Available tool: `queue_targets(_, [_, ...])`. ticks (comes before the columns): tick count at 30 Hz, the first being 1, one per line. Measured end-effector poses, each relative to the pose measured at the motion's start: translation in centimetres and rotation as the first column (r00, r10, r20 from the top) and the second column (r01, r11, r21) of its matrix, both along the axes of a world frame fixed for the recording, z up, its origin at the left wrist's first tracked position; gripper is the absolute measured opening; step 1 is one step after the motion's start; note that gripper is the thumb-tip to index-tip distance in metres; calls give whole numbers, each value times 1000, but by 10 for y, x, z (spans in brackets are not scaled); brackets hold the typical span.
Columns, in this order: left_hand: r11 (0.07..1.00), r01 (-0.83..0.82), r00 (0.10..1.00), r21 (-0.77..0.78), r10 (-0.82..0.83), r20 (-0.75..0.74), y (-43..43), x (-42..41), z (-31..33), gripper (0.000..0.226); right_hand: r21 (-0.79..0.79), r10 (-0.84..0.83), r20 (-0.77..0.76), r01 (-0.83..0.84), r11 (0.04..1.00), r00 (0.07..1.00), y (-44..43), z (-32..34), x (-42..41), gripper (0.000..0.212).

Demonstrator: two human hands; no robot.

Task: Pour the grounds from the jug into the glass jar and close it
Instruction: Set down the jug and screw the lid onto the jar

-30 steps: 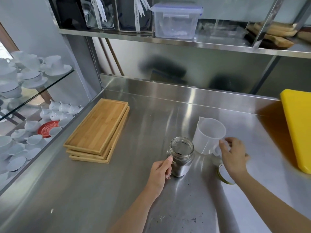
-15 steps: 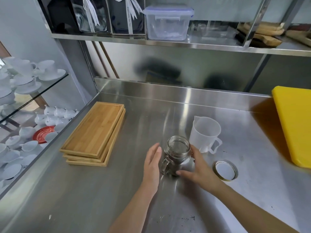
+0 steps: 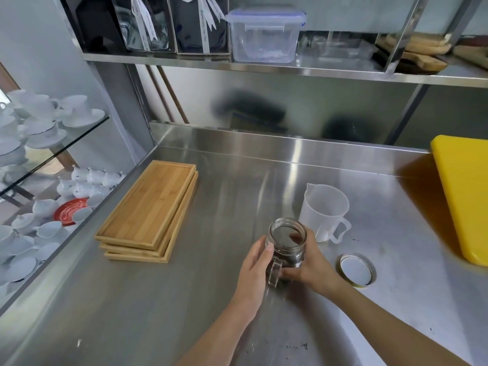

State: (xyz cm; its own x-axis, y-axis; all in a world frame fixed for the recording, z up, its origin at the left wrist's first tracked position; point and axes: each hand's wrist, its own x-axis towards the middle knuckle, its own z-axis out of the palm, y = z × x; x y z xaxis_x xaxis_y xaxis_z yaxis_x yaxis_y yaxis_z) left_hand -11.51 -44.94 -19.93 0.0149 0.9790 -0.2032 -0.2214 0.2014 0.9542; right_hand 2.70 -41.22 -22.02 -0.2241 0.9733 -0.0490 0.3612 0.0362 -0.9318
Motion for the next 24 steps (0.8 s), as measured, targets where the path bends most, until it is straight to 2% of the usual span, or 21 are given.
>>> queue_targets(5, [1000, 21, 999, -21, -22, -38, 3, -4, 5, 20, -9, -40, -37, 40, 999, 998, 1, 4, 1, 85])
queue_targets(8, [995, -86, 995, -55, 84, -49, 13, -17, 9, 35, -22, -39, -93, 37, 999, 995, -6, 10, 4, 89])
queue_targets(11, [985, -173, 984, -13, 172, -49, 30, -28, 16, 30, -23, -34, -160, 31, 999, 987, -14, 16, 8, 97])
queue_targets(14, [984, -169, 982, 48, 172, -78, 42, -31, 24, 19, -28, -62, -201, 58, 998, 978, -17, 16, 10, 99])
queue_targets(18, [928, -365, 929, 76, 368, -27, 41, -14, 27, 25, -38, -76, -242, 69, 997, 967, -21, 17, 7, 97])
queue_targets(19, [947, -317, 947, 44, 319, -39, 39, -4, 24, 29, -35, -76, -250, 69, 997, 965, -22, 18, 5, 96])
queue_targets(21, [998, -46, 995, -39, 43, -90, 29, 13, 21, 34, -22, -60, -260, 56, 998, 964, -25, 19, 4, 92])
queue_targets(22, [999, 35, 992, -19, -37, -122, 27, 16, 21, 36, -20, -56, -269, 53, 998, 962, -27, 20, 5, 92])
queue_targets(23, [1000, 18, 989, 23, -15, -146, 29, 14, 21, 36, -20, -58, -283, 54, 998, 958, -29, 22, 7, 92])
queue_targets(24, [994, -90, 986, 64, 98, -135, 33, 10, 22, 32, -17, -57, -298, 55, 998, 953, -32, 25, 8, 92])
